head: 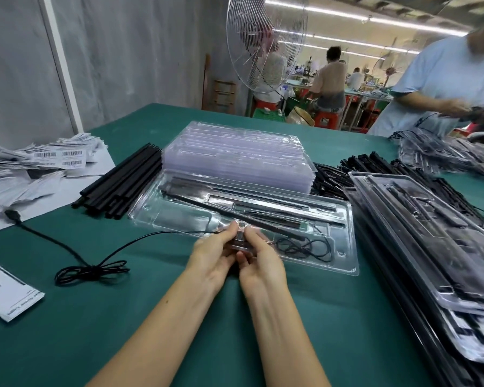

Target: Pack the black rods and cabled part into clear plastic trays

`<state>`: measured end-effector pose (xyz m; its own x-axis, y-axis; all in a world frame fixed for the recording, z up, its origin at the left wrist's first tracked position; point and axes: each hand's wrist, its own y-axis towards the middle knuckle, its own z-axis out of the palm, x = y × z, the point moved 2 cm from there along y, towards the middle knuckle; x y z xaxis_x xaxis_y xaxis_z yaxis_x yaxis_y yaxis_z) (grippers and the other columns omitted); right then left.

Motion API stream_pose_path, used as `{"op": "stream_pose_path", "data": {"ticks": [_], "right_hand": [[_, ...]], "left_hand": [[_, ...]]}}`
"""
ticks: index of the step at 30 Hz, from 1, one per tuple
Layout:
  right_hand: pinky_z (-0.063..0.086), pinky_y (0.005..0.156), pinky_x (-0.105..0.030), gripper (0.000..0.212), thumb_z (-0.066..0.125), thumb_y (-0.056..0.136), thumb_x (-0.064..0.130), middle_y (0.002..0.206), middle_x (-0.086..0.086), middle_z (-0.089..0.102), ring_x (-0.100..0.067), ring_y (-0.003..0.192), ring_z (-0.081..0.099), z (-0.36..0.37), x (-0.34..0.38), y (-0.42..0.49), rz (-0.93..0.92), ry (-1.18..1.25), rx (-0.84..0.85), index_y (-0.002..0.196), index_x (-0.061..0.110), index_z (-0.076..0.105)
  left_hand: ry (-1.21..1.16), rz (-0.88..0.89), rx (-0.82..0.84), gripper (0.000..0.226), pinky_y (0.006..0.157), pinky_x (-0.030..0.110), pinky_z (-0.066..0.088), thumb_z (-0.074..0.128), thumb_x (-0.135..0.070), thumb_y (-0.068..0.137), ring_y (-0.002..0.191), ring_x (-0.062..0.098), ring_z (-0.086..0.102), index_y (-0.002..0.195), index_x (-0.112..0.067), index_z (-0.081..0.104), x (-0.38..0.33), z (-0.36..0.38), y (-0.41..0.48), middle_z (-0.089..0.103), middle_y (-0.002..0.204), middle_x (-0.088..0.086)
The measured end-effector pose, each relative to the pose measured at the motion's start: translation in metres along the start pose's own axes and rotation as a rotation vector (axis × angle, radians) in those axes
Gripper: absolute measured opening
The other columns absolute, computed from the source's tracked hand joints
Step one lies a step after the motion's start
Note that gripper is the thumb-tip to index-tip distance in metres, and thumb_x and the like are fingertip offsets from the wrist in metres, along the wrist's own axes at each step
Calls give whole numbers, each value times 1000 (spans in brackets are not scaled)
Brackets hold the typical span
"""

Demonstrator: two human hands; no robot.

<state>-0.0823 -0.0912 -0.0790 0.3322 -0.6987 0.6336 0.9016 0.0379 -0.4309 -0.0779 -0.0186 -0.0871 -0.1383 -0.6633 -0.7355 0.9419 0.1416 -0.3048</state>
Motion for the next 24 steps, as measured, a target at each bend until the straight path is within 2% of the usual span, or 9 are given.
{"op": "stream_pose_path", "data": {"ticks": [2, 3, 7, 9, 11, 15, 17, 19, 24], "right_hand": [[36, 56, -19, 18, 59, 85, -1, 74, -3, 59, -12, 62, 52, 0, 0, 0, 11, 18, 20, 76, 15, 56], [37, 57, -19, 17, 60, 85, -1, 75, -3, 59, -12, 62, 53, 0, 0, 0, 16, 25, 25, 77, 14, 57], [44, 54, -21, 9, 65, 85, 10, 77, -6, 62, -14, 63, 57, -3, -2, -4, 25, 20, 26, 92, 9, 60], [47, 58, -27, 14, 66, 85, 20, 79, -9, 61, -19, 68, 59, -9, 5, -6, 29, 53, 13, 89, 9, 59], [48, 62, -29, 11, 66, 85, 19, 79, -9, 60, -21, 70, 60, -19, 16, -7, 6, 112, -25, 84, 11, 58], [49, 63, -31, 8, 67, 84, 15, 69, -5, 64, -19, 68, 63, -37, 23, -9, -48, 104, -23, 78, 12, 62], [51, 67, -32, 7, 65, 85, 16, 75, -7, 66, -20, 73, 63, -46, 26, -10, -80, 148, -17, 88, 10, 63], [51, 71, -32, 16, 63, 85, 11, 84, -9, 67, -21, 80, 63, -52, 32, -10, -101, 159, 12, 101, 8, 60], [58, 54, -28, 13, 60, 84, 0, 81, -15, 69, -19, 64, 69, -52, 27, -12, -69, 95, 48, 97, 1, 60]], "left_hand": [[-10, 24, -9, 6, 51, 21, 52, 57, -5, 91, 59, 16, 64, 90, 0, 60, -1, -1, 0, 63, 82, 15], [-13, 29, -6, 6, 49, 19, 51, 57, -4, 90, 54, 13, 63, 85, -3, 60, -2, -2, 1, 61, 76, 12], [-16, 2, 6, 6, 49, 20, 54, 58, -2, 89, 52, 14, 64, 83, -2, 60, -7, -5, -2, 65, 71, 11], [-22, -21, 4, 9, 50, 22, 55, 57, -2, 90, 50, 14, 66, 81, -2, 60, -13, -8, -3, 67, 63, 9], [-28, -36, -5, 13, 48, 26, 56, 55, -3, 91, 48, 13, 66, 79, -4, 59, -18, -12, -3, 67, 57, 7], [-24, -63, 0, 13, 44, 32, 56, 57, -5, 90, 51, 14, 68, 79, -9, 58, -20, -17, -6, 68, 58, 7], [-36, -61, 15, 14, 43, 31, 55, 56, -4, 91, 52, 15, 68, 78, -10, 57, -19, -16, -7, 69, 60, 7], [-55, -45, 21, 14, 42, 30, 55, 55, -4, 92, 53, 15, 69, 80, -11, 56, -18, -15, -8, 70, 61, 7], [-79, -17, 25, 14, 43, 29, 55, 52, -3, 93, 54, 15, 69, 82, -10, 57, -16, -17, -11, 71, 63, 7]]}}
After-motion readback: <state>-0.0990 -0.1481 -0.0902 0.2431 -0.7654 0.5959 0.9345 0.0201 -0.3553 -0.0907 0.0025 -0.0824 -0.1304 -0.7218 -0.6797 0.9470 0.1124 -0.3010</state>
